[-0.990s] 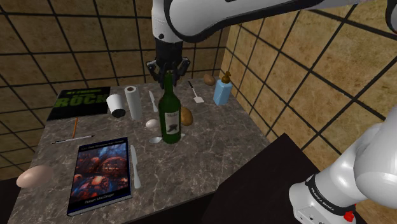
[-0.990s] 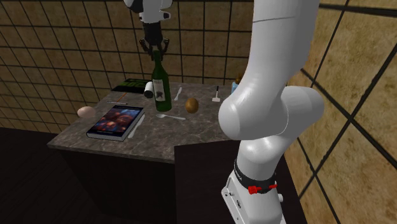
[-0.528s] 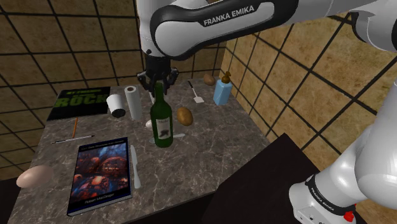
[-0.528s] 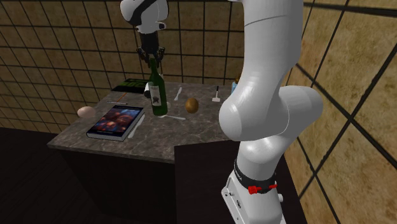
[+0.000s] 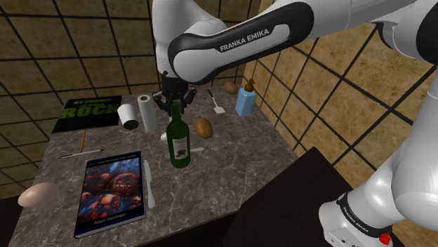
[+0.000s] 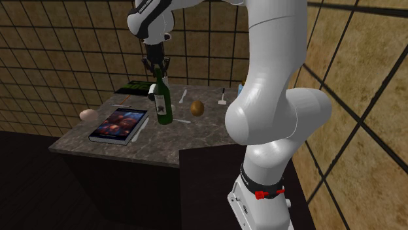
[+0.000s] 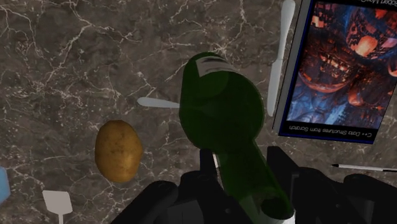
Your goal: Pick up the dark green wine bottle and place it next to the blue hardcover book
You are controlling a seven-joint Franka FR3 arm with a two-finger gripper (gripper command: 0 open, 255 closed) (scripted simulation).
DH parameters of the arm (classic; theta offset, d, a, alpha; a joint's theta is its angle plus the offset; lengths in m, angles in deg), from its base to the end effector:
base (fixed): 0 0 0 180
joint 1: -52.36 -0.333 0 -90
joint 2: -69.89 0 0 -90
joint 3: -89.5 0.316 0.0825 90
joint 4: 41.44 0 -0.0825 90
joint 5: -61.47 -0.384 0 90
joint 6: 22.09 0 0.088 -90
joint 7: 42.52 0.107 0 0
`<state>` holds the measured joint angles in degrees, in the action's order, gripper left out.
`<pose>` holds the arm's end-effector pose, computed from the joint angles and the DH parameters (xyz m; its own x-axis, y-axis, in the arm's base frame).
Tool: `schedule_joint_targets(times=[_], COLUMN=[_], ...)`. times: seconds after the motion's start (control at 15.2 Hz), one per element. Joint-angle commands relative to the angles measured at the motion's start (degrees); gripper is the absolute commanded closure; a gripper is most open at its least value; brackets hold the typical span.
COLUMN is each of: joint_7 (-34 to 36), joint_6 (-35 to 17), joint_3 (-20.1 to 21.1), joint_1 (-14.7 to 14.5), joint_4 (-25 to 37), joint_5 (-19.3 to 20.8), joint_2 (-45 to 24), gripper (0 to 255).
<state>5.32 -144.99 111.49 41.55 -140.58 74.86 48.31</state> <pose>0.5693 0.3277 0.3833 0.9810 -0.1698 0.0940 -0.1700 -0.9854 -0.0054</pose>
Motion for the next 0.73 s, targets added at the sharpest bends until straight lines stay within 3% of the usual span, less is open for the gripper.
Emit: schedule_joint_targets(times=[0.0, 0.33, 0.66], joint_7=[0.3, 1.17, 1.17], joint_6=[-1.42, -4.72, -4.72], joint_3=[-0.14, -0.66, -0.66], joint_1=[-0.04, -0.34, -0.34], joint_4=[-0.99, -2.58, -2.58], joint_5=[0.33, 1.45, 1.45], joint_2=[-0.41, -2.28, -2.28], gripper=[255, 255, 255])
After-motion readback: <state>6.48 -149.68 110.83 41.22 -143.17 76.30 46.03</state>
